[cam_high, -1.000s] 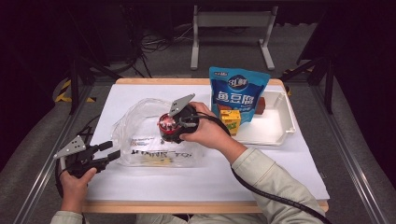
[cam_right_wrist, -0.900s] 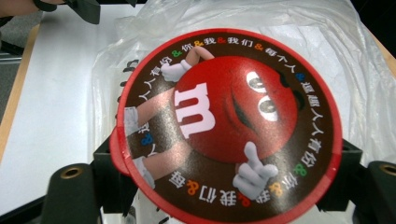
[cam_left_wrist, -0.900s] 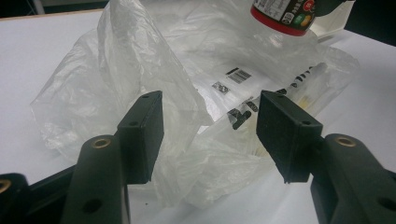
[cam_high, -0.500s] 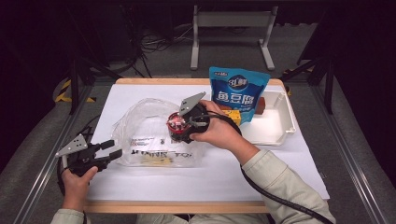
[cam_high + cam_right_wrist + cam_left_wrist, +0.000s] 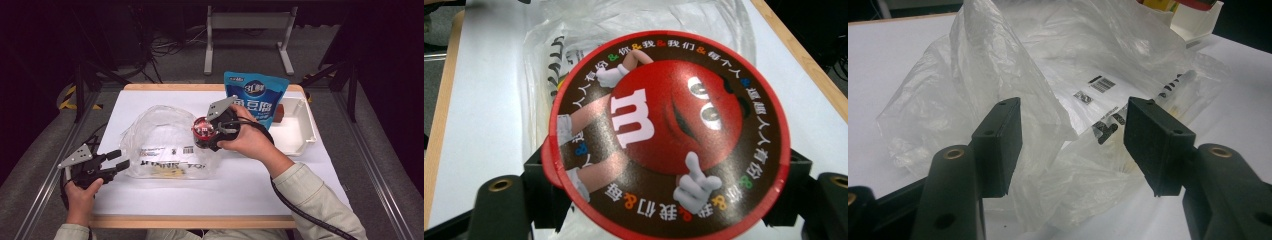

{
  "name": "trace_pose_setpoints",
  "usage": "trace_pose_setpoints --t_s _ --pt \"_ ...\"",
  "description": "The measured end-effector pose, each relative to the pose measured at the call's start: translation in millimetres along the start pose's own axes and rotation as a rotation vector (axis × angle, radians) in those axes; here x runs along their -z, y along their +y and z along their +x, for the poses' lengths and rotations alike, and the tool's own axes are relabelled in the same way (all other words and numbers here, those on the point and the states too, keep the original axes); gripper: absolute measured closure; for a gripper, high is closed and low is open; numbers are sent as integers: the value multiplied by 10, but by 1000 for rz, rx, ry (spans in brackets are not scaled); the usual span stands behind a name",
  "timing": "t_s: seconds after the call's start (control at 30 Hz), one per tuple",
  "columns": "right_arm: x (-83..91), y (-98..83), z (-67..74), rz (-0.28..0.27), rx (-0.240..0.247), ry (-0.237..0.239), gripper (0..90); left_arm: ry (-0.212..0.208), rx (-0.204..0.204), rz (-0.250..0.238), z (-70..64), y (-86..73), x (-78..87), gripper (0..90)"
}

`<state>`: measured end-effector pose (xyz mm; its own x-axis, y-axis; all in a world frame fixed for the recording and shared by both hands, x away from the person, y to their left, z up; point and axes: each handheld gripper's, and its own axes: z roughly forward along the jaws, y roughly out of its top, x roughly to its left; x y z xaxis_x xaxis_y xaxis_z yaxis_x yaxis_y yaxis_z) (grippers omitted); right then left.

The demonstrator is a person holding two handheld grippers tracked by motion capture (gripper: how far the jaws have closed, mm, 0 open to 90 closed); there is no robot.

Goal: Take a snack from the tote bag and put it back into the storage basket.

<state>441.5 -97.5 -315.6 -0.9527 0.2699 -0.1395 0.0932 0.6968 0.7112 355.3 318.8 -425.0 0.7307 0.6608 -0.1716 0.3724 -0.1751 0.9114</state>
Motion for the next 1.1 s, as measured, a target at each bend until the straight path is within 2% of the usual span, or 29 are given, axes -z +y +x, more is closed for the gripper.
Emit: trace_pose_setpoints --t_s 0.17,0.67,1.1 --pt "118 -69 -36 0 -16 -15 256 -3 2 5 -5 3 -10 410" --pt "316 -237 -103 24 -40 -37 256 -1 -1 7 1 -2 -12 407" --pt "579 -423 -182 35 -83 -81 256 -6 2 11 10 -5 -17 406"
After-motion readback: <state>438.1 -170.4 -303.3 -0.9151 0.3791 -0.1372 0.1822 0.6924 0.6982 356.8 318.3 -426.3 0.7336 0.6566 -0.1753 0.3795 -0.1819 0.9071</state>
